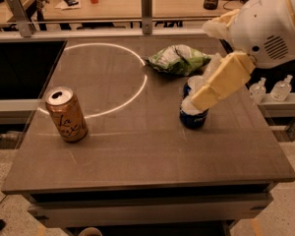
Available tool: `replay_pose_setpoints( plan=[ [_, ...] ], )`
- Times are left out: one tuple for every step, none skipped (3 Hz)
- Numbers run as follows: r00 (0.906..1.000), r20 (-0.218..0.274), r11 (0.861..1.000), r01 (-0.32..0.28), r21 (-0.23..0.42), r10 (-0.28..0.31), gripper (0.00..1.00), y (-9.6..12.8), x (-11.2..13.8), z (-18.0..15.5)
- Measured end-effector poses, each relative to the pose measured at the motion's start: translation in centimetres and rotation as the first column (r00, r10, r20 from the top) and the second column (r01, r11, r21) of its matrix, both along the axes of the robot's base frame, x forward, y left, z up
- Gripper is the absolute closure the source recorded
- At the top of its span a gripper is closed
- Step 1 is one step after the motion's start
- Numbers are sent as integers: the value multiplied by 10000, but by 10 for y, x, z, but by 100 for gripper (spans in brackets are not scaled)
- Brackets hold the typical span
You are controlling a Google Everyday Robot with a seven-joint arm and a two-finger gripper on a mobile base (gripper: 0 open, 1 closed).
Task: Knock orange can over
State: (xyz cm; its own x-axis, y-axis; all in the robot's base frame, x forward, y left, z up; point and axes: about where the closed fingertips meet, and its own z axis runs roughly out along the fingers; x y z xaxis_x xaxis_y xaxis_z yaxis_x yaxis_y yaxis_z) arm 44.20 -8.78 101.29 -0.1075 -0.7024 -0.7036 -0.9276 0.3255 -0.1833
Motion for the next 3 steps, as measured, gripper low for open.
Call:
replay_pose_setpoints(
  plan=[
    [9996, 200, 9901, -238, 1382, 212, 0, 35, 2, -5],
    [9996, -111, 9674, -208, 2524, 244, 0, 61, -1, -14],
    [9960, -866, 9237, 143, 3829, 205, 0, 78, -12, -29]
  ],
)
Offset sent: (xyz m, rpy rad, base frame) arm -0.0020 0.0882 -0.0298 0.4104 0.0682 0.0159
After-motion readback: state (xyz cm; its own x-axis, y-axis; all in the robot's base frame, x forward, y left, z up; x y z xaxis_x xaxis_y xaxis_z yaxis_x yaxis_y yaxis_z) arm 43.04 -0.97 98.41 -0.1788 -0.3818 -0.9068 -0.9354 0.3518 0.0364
